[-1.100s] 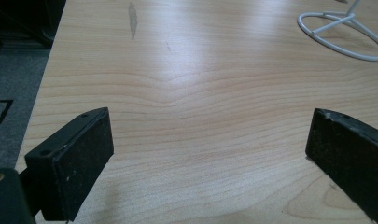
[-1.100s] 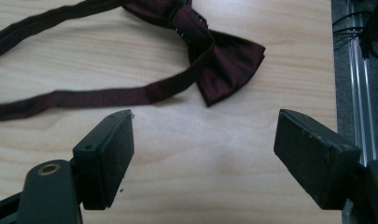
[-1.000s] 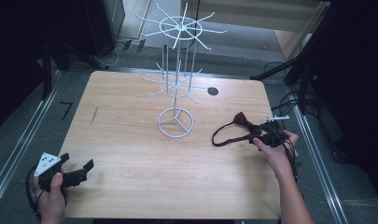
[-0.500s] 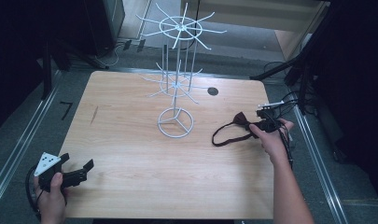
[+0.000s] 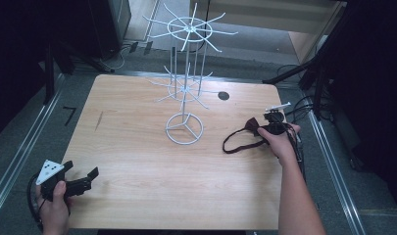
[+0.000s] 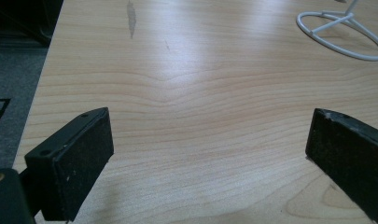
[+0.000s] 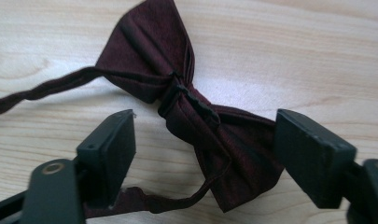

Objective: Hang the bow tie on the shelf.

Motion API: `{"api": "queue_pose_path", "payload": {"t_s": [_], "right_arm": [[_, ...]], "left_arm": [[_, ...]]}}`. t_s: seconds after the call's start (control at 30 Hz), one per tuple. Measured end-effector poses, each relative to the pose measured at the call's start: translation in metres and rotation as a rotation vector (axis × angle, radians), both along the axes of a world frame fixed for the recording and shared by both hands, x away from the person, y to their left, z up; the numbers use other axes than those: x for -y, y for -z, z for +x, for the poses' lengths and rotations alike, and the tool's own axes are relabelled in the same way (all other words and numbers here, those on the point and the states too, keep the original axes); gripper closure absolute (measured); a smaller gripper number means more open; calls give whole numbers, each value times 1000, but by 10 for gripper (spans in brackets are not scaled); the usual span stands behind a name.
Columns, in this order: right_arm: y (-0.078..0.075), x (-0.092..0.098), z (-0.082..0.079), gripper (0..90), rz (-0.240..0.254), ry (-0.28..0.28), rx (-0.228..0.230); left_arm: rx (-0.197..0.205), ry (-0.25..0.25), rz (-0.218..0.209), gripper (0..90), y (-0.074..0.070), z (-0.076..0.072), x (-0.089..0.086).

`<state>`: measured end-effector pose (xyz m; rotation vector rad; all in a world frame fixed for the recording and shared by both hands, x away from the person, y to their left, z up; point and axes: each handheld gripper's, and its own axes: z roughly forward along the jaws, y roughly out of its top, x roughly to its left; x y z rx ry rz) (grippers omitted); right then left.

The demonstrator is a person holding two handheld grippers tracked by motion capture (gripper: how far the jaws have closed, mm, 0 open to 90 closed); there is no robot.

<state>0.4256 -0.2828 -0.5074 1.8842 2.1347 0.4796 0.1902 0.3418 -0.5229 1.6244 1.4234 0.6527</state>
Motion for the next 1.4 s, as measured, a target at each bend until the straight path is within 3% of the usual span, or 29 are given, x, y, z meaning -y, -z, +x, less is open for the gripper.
{"api": "queue_pose_path", "payload": {"t_s": [0.17, 0.27, 0.37, 0.5, 0.6, 0.73, 0.83, 0.97, 1.0, 1.07, 1.13, 1.23, 1.3, 1.4], "right_arm": [[4, 2, 1, 327, 10, -4, -23], [6, 2, 1, 444, 3, -7, -27], [6, 1, 0, 559, -39, -13, -25], [5, 2, -2, 662, -49, -21, -20], [5, -1, -4, 798, -86, -30, -16], [5, -3, -5, 848, -101, -29, -9], [4, 0, -6, 859, -67, -3, 5], [3, 8, -11, 861, 12, 30, 58], [-1, 9, -14, 861, 38, 36, 92], [-2, 8, -15, 861, 47, 34, 107], [-10, 4, -17, 861, 86, 26, 159], [-15, 0, -18, 861, 100, 21, 187], [-23, -7, -20, 860, 151, 20, 231], [-31, -14, -24, 860, 179, 13, 275]], "left_arm": [[0, -1, 0, 15, 0, 0, 0], [-3, -2, 0, 15, 0, 0, 0], [-4, -1, 1, 15, 0, 0, 0], [-4, -1, 0, 15, 0, 0, 0], [-4, -2, 1, 15, 0, 0, 0], [-4, -1, 0, 15, 0, 0, 0], [-5, -2, -2, 15, 0, 0, 0], [-6, -3, -4, 15, 0, 0, 0], [-5, -2, -3, 15, 0, 0, 0], [-5, -2, -2, 15, 0, 0, 0], [-5, -2, -1, 15, 0, 0, 0], [-3, -3, 1, 15, 0, 0, 0], [-3, -3, 1, 15, 0, 0, 0], [-4, -3, -2, 15, 0, 0, 0]]}}
